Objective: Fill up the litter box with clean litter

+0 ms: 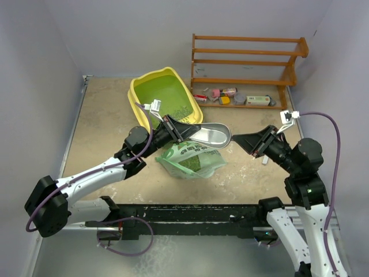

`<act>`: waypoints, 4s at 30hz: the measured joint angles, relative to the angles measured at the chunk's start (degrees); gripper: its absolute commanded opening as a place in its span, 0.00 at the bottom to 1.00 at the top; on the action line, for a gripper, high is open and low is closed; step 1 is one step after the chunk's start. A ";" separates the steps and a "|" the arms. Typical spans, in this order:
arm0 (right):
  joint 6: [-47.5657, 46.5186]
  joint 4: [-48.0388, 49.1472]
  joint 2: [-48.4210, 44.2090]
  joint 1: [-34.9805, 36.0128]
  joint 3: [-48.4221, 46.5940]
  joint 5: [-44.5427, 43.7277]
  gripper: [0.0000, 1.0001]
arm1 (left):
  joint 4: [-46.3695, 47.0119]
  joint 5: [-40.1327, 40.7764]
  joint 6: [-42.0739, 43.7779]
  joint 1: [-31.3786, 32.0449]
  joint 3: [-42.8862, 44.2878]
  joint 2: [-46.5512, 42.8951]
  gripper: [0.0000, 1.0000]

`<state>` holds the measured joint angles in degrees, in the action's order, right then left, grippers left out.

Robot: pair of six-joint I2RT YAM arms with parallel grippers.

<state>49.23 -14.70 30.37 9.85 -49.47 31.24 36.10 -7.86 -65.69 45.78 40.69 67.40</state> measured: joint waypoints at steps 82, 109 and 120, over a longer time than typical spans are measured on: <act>-28.06 -49.86 10.45 -0.15 -28.44 -1.68 0.00 | -56.78 -7.39 57.27 0.92 14.01 -22.38 0.61; -31.12 -44.52 22.16 0.57 -24.50 -1.51 0.00 | -70.77 -8.22 69.40 0.92 12.61 -35.54 0.83; -31.45 -42.95 27.06 11.93 -24.48 -7.45 0.00 | -57.83 -5.18 70.07 0.92 1.29 -31.34 0.87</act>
<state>17.78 -57.65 57.43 21.78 -73.95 23.79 -21.74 -13.04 4.38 46.70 41.98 36.05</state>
